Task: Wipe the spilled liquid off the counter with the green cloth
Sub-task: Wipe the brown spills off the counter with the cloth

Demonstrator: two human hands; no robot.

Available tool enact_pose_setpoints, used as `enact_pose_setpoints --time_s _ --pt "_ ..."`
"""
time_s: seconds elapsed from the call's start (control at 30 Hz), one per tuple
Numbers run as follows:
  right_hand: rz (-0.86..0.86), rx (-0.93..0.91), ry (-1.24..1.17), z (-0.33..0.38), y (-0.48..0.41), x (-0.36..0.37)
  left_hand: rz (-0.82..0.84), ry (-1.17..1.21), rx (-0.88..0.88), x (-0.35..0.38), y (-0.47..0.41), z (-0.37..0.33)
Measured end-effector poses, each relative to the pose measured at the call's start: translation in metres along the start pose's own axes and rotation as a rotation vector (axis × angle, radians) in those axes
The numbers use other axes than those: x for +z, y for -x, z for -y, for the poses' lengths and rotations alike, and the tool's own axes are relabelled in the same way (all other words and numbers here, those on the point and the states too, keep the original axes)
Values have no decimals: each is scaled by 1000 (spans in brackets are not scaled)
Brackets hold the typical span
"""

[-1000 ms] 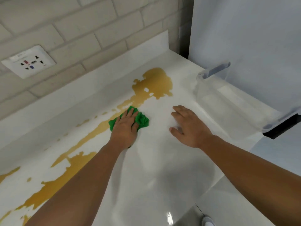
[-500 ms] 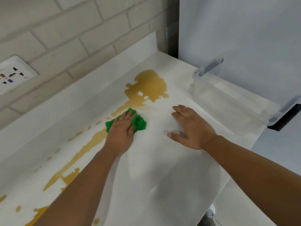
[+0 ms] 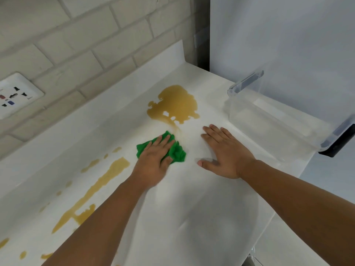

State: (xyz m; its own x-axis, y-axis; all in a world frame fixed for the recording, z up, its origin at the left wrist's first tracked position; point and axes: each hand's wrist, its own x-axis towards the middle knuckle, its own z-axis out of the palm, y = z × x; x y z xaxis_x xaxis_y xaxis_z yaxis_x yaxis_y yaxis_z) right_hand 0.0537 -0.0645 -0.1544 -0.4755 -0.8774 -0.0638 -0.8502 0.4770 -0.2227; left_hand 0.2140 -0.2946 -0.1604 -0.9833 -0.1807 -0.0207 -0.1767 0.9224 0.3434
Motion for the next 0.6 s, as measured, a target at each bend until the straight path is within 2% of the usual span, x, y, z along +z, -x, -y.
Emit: enact_pose_setpoints --time_s 0.07,0.17,0.23,0.3,0.4,0.6 --pt "-5 0 -3 0 0 0 -51 5 -49 -6 11 23" --pt "1 -4 -6 0 -1 -1 -125 -38 -289 -14 -9 51" --pt "-6 3 -17 0 -1 -1 -137 -85 -421 -17 -38 55" --pt "-5 2 -26 0 -1 -1 -121 -109 -475 -17 -65 45" --pt "-4 2 -26 0 -1 -2 -96 -138 -400 -9 -83 14" --pt "-8 6 -25 1 0 -1 16 -37 -69 5 -39 -24"
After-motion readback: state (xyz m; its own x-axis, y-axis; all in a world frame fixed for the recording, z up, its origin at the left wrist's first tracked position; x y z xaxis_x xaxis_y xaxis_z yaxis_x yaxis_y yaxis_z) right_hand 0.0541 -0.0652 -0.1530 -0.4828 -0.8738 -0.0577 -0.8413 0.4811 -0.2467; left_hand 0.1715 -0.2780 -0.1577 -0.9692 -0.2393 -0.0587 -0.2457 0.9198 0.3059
